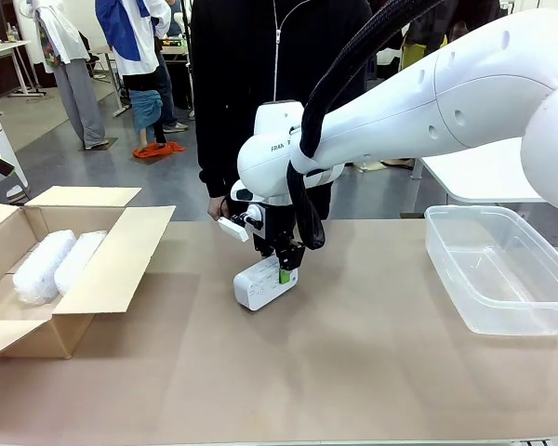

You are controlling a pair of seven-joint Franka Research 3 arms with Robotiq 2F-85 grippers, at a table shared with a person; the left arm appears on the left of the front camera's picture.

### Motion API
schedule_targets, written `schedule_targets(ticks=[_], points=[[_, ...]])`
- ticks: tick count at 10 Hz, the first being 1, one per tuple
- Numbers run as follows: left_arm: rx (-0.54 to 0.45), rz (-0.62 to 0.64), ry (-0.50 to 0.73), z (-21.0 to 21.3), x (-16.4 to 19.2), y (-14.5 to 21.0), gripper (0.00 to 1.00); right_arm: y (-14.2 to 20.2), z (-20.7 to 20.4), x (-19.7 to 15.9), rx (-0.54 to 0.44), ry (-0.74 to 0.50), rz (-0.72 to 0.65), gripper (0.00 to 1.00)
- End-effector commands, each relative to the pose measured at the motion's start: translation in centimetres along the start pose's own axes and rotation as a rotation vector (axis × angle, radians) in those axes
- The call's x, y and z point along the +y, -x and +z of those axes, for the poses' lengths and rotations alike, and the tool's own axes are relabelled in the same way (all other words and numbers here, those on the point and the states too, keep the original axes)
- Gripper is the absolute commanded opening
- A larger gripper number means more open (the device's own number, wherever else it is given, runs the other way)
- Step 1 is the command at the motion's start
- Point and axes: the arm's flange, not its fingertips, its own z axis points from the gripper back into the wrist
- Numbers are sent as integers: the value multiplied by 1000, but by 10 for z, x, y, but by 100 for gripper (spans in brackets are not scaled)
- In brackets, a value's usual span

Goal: Separate and place wrapped and unwrapped clocks.
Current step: Pick up the Digital clock indicated by the person.

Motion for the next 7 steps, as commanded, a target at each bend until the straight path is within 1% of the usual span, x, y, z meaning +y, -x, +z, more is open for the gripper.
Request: schedule_targets(ticks=[1, 2, 3, 4, 5, 6, 7], points=[[-13, -8, 0, 1, 0, 0, 100, 11, 8, -2, 9, 0, -105, 32], [-13, -8, 0, 1, 0, 0, 100, 14, 17, 0, 18, 26, -148, 32], [-13, -8, 0, 1, 0, 0, 100, 17, 28, 3, 33, 53, -192, 12], [-13, -8, 0, 1, 0, 0, 100, 20, 42, 6, 25, 61, -265, 32], [-13, -8, 0, 1, 0, 0, 100, 25, 62, 11, 8, 67, -305, 0], [-13, -8, 0, 1, 0, 0, 100, 29, 80, 17, 19, 78, -335, 12], [-13, -8, 0, 1, 0, 0, 100, 31, 99, 21, 37, 91, -365, 0]])
